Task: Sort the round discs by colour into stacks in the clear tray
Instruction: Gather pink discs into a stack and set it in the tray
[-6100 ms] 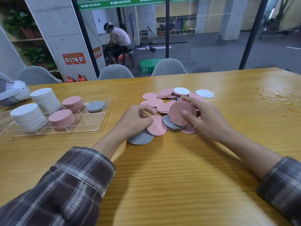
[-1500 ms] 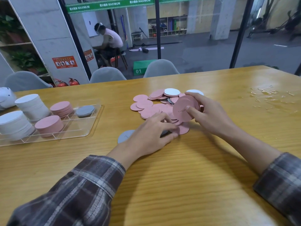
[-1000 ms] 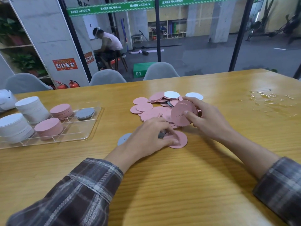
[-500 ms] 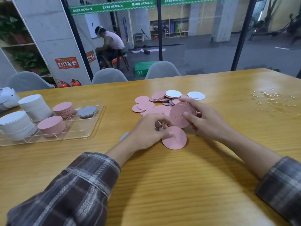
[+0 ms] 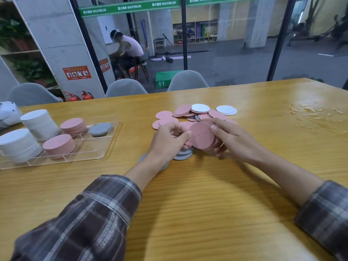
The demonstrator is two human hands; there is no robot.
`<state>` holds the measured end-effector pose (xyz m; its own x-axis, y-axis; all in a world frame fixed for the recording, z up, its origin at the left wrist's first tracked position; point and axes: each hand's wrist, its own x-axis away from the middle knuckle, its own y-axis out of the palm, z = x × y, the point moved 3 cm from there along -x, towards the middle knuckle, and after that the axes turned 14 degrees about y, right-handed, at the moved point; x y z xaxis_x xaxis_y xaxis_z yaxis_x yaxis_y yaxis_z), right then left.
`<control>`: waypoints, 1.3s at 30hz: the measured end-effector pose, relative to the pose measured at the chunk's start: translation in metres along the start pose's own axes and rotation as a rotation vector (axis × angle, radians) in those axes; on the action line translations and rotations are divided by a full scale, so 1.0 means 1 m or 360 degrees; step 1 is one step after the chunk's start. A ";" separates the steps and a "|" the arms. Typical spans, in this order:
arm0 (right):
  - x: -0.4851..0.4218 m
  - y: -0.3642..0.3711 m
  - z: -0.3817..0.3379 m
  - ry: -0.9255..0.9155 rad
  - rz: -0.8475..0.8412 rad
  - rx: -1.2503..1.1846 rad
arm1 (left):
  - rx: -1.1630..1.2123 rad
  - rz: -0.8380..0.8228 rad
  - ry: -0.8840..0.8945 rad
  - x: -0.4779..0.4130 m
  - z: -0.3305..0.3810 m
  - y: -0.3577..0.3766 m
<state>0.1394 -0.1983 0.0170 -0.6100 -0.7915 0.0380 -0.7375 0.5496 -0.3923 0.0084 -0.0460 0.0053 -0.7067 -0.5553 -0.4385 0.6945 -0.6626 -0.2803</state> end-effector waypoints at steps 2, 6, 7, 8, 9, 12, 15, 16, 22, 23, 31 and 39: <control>0.001 0.000 -0.001 0.0006 -0.0007 -0.0002 | 0.0020 0.0008 -0.0012 0.000 0.001 0.003; 0.002 0.000 -0.003 0.0001 -0.0013 -0.0002 | -0.0039 0.0025 0.0048 0.000 0.003 0.005; 0.003 0.000 -0.003 -0.0007 -0.0011 0.0011 | -0.0057 0.0026 0.0066 -0.001 0.003 0.005; 0.003 0.000 -0.003 -0.0029 -0.0002 0.0040 | -0.0068 0.0027 0.0084 -0.001 0.003 0.005; 0.004 0.000 -0.003 -0.0062 0.0010 0.0082 | -0.0080 0.0022 0.0102 -0.001 0.004 0.005; 0.005 -0.002 -0.004 -0.0156 0.0056 0.0184 | -0.0109 -0.0011 0.0164 -0.001 0.007 0.008; 0.003 -0.006 -0.004 -0.0177 0.0137 0.0258 | -0.0307 -0.0011 0.0329 -0.005 0.004 0.007; 0.001 -0.008 -0.004 -0.0199 0.0181 0.0294 | -0.0406 -0.0003 0.0404 -0.006 0.002 0.005; -0.005 -0.022 0.004 -0.0179 0.0410 0.0346 | -0.0995 -0.0514 0.0530 -0.010 -0.018 0.005; -0.005 -0.023 0.005 -0.0165 0.0429 0.0359 | -0.1037 -0.0561 0.0530 -0.009 -0.019 0.006; -0.009 -0.026 0.010 -0.0108 0.0473 0.0341 | -0.1145 -0.0569 0.0696 -0.001 -0.004 -0.002; -0.006 -0.024 0.006 -0.0094 0.0473 0.0350 | -0.1215 -0.0388 0.0626 0.002 -0.001 -0.001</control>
<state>0.1625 -0.2084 0.0211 -0.7657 -0.6235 -0.1576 -0.4471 0.6923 -0.5664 0.0058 -0.0459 0.0036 -0.8466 -0.1368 -0.5144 0.5309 -0.1463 -0.8347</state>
